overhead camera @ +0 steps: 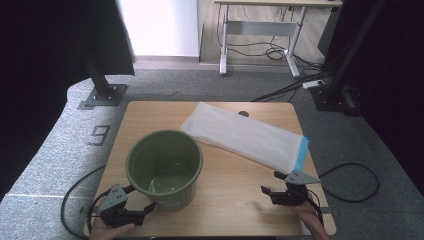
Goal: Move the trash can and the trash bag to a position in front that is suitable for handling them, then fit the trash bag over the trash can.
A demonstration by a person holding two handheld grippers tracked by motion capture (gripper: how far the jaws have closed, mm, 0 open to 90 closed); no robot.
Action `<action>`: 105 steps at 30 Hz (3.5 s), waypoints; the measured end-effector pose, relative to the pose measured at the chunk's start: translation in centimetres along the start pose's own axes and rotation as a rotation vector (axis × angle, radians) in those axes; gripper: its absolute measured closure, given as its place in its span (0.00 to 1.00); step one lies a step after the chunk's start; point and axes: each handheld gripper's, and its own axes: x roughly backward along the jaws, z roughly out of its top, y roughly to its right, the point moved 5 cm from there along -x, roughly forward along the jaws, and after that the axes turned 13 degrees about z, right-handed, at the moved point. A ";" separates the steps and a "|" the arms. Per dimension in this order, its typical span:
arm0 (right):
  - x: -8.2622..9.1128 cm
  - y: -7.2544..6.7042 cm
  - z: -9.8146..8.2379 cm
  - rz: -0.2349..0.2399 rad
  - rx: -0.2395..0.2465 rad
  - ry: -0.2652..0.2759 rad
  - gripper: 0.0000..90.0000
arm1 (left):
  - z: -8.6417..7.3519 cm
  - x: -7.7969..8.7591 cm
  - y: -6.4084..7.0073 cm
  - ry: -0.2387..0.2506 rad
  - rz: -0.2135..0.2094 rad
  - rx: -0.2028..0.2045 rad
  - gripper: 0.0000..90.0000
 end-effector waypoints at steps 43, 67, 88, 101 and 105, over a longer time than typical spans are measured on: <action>2.9 -1.8 -2.8 -0.065 -0.023 -0.060 0.21 | 8.3 -11.7 3.6 0.037 -0.095 -0.067 0.17; 2.7 -1.2 -2.7 -0.099 -0.026 -0.059 0.20 | 8.7 -9.9 2.1 0.051 -0.018 -0.032 0.18; -6.2 5.0 4.5 -0.125 -0.018 -0.153 0.32 | 2.1 -5.7 -1.9 -0.087 0.127 0.054 0.16; -12.1 8.1 4.4 -0.112 -0.033 -0.215 0.52 | 0.3 -4.3 -2.6 -0.097 0.135 0.128 0.16; -12.5 8.2 4.0 -0.139 -0.019 -0.239 0.84 | -0.2 -4.4 -3.1 -0.113 0.137 0.146 0.16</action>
